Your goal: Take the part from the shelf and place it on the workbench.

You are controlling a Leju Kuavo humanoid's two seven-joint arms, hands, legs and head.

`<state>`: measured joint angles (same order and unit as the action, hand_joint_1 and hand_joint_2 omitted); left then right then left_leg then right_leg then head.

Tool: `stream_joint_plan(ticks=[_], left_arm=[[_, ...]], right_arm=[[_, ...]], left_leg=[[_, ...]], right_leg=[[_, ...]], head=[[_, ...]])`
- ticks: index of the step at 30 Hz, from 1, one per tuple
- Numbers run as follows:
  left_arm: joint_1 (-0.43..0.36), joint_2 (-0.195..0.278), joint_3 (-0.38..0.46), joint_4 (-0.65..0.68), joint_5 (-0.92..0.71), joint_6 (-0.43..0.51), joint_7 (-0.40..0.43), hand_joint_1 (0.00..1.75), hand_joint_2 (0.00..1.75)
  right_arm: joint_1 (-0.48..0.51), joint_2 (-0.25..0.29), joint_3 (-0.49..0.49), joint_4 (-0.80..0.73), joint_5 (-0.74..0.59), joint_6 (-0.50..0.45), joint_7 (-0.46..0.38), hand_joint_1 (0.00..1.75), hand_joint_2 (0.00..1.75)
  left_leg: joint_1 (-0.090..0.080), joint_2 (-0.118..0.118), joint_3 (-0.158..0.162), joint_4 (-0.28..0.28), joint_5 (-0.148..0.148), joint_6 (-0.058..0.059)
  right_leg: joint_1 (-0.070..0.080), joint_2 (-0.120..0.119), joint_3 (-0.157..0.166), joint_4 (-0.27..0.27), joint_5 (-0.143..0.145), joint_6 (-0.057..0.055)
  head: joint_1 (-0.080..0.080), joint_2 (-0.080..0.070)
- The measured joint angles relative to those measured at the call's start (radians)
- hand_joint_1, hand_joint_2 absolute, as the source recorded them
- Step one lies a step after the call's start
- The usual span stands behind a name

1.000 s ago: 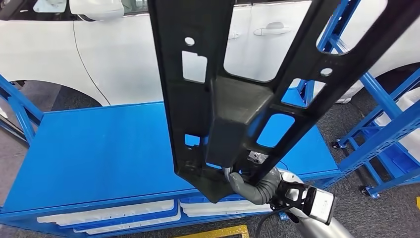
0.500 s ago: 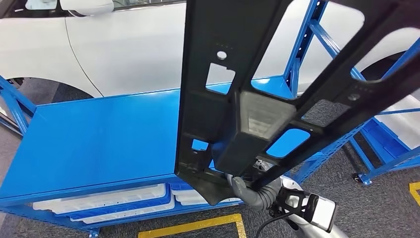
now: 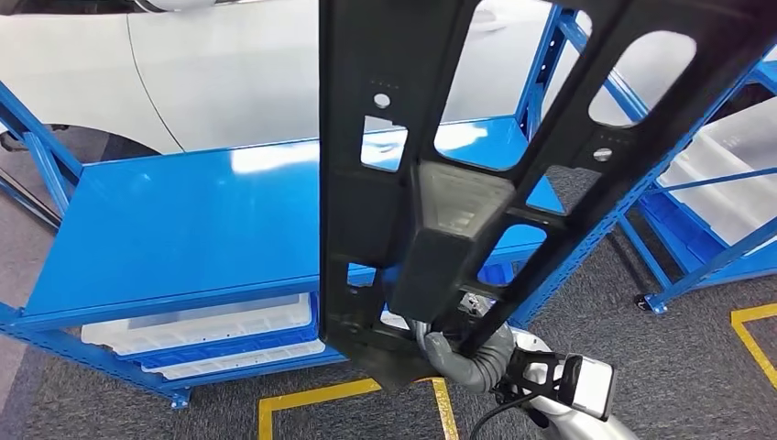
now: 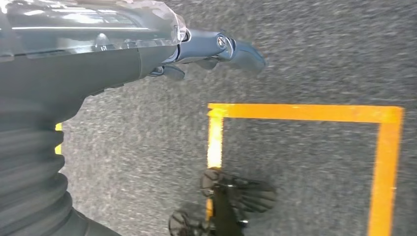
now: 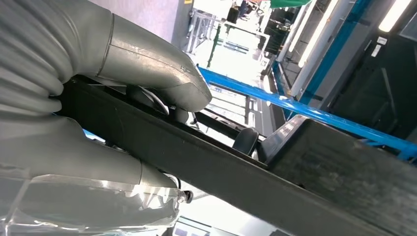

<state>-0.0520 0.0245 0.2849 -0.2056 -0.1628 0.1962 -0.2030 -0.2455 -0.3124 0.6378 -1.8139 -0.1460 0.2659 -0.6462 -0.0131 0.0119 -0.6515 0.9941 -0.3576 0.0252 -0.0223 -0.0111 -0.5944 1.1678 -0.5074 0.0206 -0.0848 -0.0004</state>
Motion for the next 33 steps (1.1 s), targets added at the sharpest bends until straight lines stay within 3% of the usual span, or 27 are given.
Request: stream_joint_plan(ticks=[2,3,6,10,12,14,15,16,17,18,19,21,22,23,24,26,27,28,29,30,32,33], left_arm=[[0.003,-0.008,0.0,0.0,0.001,0.005,0.002,0.0,1.75],[0.004,-0.011,0.0,0.0,0.002,0.007,0.003,0.0,1.75],[0.005,-0.017,0.0,0.0,0.002,0.01,0.004,0.0,1.75],[0.005,-0.019,0.0,0.0,0.002,0.011,0.004,0.0,1.75],[0.006,-0.022,0.0,0.0,0.001,0.011,0.003,0.0,1.75],[0.007,-0.028,0.001,0.0,0.003,0.012,0.001,0.0,1.75],[0.006,-0.03,0.002,0.0,0.004,0.014,-0.001,0.0,1.75],[0.005,-0.031,0.003,0.0,0.006,0.015,-0.002,0.0,1.75],[0.003,-0.032,0.003,0.0,0.006,0.015,-0.002,0.0,1.75],[0.002,-0.032,0.004,0.0,0.006,0.015,-0.001,0.0,1.75],[0.001,-0.033,0.004,0.0,0.006,0.015,-0.001,0.0,1.75],[0.001,-0.035,0.006,0.0,0.006,0.017,-0.002,0.0,1.75],[0.001,-0.036,0.007,0.001,0.005,0.018,-0.003,0.0,1.75],[0.0,-0.038,0.008,0.001,0.005,0.018,-0.004,0.0,1.75],[0.0,-0.04,0.008,0.001,0.003,0.018,-0.006,0.0,1.75],[0.0,-0.042,0.009,0.0,0.0,0.018,-0.008,0.0,1.75],[0.0,-0.042,0.009,0.0,-0.002,0.018,-0.008,0.0,1.75],[0.001,-0.043,0.009,0.0,-0.002,0.018,-0.009,0.0,1.75],[0.001,-0.043,0.009,0.0,-0.002,0.018,-0.009,0.0,1.75],[0.001,-0.044,0.009,0.0,-0.003,0.018,-0.009,0.0,1.75],[0.001,-0.047,0.009,0.0,-0.004,0.018,-0.008,0.0,1.75],[0.0,-0.049,0.009,0.0,-0.006,0.017,-0.007,0.0,1.75]], right_arm=[[-0.001,0.0,0.0,0.002,-0.004,0.008,-0.001,1.75,1.75],[-0.002,0.0,0.001,0.003,-0.006,0.011,-0.001,1.75,1.75],[-0.004,-0.001,0.001,0.004,-0.009,0.012,-0.001,1.75,1.75],[-0.004,-0.001,0.002,0.004,-0.01,0.012,-0.001,1.75,1.75],[-0.006,-0.003,0.002,0.005,-0.01,0.012,-0.001,1.75,1.75],[-0.007,-0.007,0.002,0.006,-0.002,0.012,-0.001,1.75,1.75],[-0.007,-0.008,0.002,0.006,0.001,0.011,-0.001,1.75,1.75],[-0.006,-0.009,0.002,0.006,0.005,0.011,-0.001,1.75,1.75],[-0.005,-0.01,0.002,0.005,0.005,0.011,-0.001,1.75,1.75],[-0.005,-0.01,0.002,0.005,0.005,0.012,-0.002,1.75,1.75],[-0.004,-0.011,0.001,0.005,0.004,0.014,-0.002,1.75,1.75],[-0.003,-0.012,0.001,0.006,0.002,0.023,-0.003,1.75,1.75],[-0.002,-0.013,0.001,0.006,0.001,0.028,-0.004,1.75,1.75],[0.001,-0.013,0.0,0.006,0.0,0.031,-0.004,1.75,1.75],[0.004,-0.012,-0.003,0.005,0.0,0.034,-0.004,1.75,1.75],[0.015,-0.011,-0.01,0.005,0.001,0.041,-0.004,1.75,1.75],[0.021,-0.01,-0.014,0.005,0.001,0.043,-0.004,1.75,1.75],[0.026,-0.01,-0.016,0.005,0.001,0.043,-0.004,1.75,1.75],[0.029,-0.01,-0.018,0.005,0.001,0.043,-0.004,1.75,1.75],[0.032,-0.01,-0.02,0.005,0.001,0.044,-0.004,1.75,1.75],[0.034,-0.01,-0.024,0.003,0.002,0.047,-0.004,1.75,1.75],[0.035,-0.01,-0.028,0.002,0.004,0.05,-0.004,1.75,1.75]], left_leg=[[0.0,0.001,-0.017,0.014,0.014,-0.011],[0.0,0.001,-0.019,0.017,0.02,-0.017],[0.005,0.003,-0.019,0.014,0.038,-0.031],[0.006,0.003,-0.019,0.013,0.041,-0.033],[0.01,-0.001,-0.036,0.048,-0.006,-0.042],[0.015,-0.006,-0.046,0.184,-0.101,-0.055],[0.015,-0.008,-0.018,0.208,-0.125,-0.056],[0.016,-0.013,0.035,0.192,-0.139,-0.053],[0.013,-0.019,0.099,0.108,-0.137,-0.046],[0.011,-0.025,0.143,0.047,-0.142,-0.039],[0.007,-0.029,0.168,0.009,-0.15,-0.032],[0.002,-0.028,0.167,-0.007,-0.139,-0.018],[0.002,-0.024,0.164,-0.013,-0.128,-0.011],[0.003,-0.02,0.157,-0.018,-0.115,-0.003],[0.005,-0.016,0.148,-0.022,-0.102,0.004],[0.005,-0.012,0.119,-0.022,-0.078,0.01],[0.004,-0.011,0.104,-0.021,-0.067,0.01],[0.004,-0.01,0.088,-0.02,-0.056,0.01],[0.004,-0.009,0.074,-0.018,-0.047,0.009],[0.003,-0.008,0.06,-0.016,-0.038,0.007],[0.003,-0.006,0.04,-0.009,-0.024,0.002],[0.003,-0.005,0.034,-0.007,-0.018,-0.002]], right_leg=[[0.005,-0.007,0.087,-0.111,-0.017,-0.009],[0.008,-0.007,0.103,-0.136,-0.027,-0.017],[0.015,0.0,0.096,-0.14,-0.017,-0.034],[0.016,0.0,0.095,-0.141,-0.015,-0.036],[0.013,-0.004,0.081,-0.147,0.005,-0.047],[0.013,-0.004,0.016,-0.151,0.062,-0.055],[0.015,-0.002,-0.017,-0.15,0.088,-0.054],[0.016,0.0,-0.048,-0.149,0.113,-0.05],[0.017,0.001,-0.06,-0.149,0.126,-0.046],[0.017,0.001,-0.065,-0.15,0.136,-0.041],[0.016,0.0,-0.066,-0.152,0.146,-0.035],[0.013,0.0,-0.067,-0.16,0.164,-0.024],[0.011,0.001,-0.071,-0.157,0.161,-0.019],[0.01,0.003,-0.08,-0.139,0.141,-0.017],[0.01,0.004,-0.094,-0.1,0.103,-0.015],[0.01,0.007,-0.134,0.031,0.003,-0.013],[0.01,0.007,-0.148,0.095,-0.029,-0.012],[0.01,0.007,-0.149,0.133,-0.042,-0.011],[0.01,0.007,-0.13,0.132,-0.036,-0.012],[0.011,0.007,-0.089,0.09,-0.016,-0.015],[0.017,0.002,0.023,-0.064,0.013,-0.025],[0.021,-0.001,0.064,-0.125,0.019,-0.028]], head=[[-0.001,0.0],[-0.001,0.0],[0.0,0.0],[0.0,0.0],[0.0,0.0],[-0.001,0.0],[-0.001,0.0],[-0.001,0.0],[-0.001,0.0],[-0.001,0.0],[-0.001,0.0],[0.0,0.0],[0.0,0.0],[0.0,0.0],[0.0,0.0],[0.0,0.0],[0.0,0.0],[0.0,0.0],[0.0,0.0],[0.0,0.0],[0.0,0.0],[0.0,0.0]])
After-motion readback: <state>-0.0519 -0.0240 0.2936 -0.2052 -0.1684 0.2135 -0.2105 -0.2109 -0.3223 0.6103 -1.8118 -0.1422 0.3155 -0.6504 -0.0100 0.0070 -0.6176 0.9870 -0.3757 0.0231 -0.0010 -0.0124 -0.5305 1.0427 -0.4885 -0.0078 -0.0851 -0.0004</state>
